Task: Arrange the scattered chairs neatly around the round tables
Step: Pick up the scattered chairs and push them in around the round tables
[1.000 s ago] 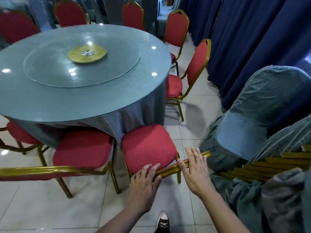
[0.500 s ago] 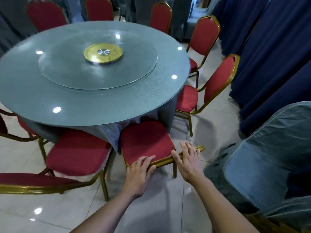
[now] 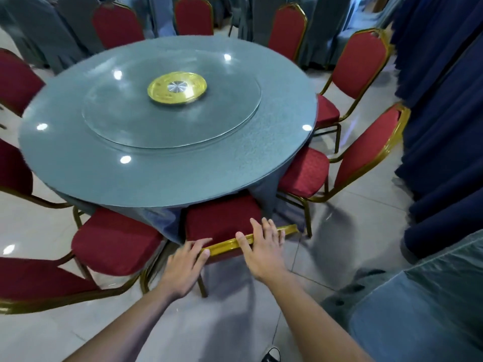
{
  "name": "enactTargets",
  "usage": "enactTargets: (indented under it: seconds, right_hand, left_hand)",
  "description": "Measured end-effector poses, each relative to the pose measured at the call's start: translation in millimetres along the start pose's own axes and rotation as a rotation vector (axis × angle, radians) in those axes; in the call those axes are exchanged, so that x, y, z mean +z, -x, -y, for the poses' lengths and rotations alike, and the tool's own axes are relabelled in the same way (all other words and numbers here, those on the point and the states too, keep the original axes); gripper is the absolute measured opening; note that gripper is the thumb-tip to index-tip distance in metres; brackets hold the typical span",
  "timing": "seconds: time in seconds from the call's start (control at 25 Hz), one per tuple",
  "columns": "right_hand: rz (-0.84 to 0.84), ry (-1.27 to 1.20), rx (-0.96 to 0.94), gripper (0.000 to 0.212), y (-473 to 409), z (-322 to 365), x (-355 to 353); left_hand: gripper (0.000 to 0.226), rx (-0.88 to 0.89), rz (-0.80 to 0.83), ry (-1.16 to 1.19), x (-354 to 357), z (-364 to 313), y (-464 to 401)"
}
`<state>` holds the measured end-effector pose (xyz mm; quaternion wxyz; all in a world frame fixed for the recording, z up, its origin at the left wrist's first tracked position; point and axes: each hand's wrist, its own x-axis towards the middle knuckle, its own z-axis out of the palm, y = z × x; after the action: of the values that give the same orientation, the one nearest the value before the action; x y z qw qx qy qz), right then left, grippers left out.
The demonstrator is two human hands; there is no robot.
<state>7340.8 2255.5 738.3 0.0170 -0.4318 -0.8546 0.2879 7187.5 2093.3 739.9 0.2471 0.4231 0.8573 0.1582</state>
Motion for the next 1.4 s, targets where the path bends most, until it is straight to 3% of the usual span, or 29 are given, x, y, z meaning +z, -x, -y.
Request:
enactTargets:
  seconds: [0.16, 0.36, 0.48, 1.04, 1.4]
  right_hand:
    - [0.068, 0.005, -0.178, 0.081, -10, -22, -15]
    - [0.137, -0.122, -0.351, 0.049, -22, -70, -53]
    - [0.041, -0.208, -0.272, 0.042, -45, -112, -86]
    - [-0.307, -0.225, -0.054, 0.039, -237, -268, -300]
    - [-0.432, -0.159, 0.006, 0.036, -329, -383, -383]
  left_hand:
    - [0.037, -0.142, -0.103, -0.055, 8, -32, -5]
    - [0.024, -0.043, -0.166, -0.105, 24, -120, -28]
    - [0.022, 0.028, -0.152, -0.144, 35, -167, -58]
    - [0.020, 0.346, -0.109, 0.100, 49, -386, -292]
    - [0.019, 0.356, -0.080, 0.145, 89, -496, -383]
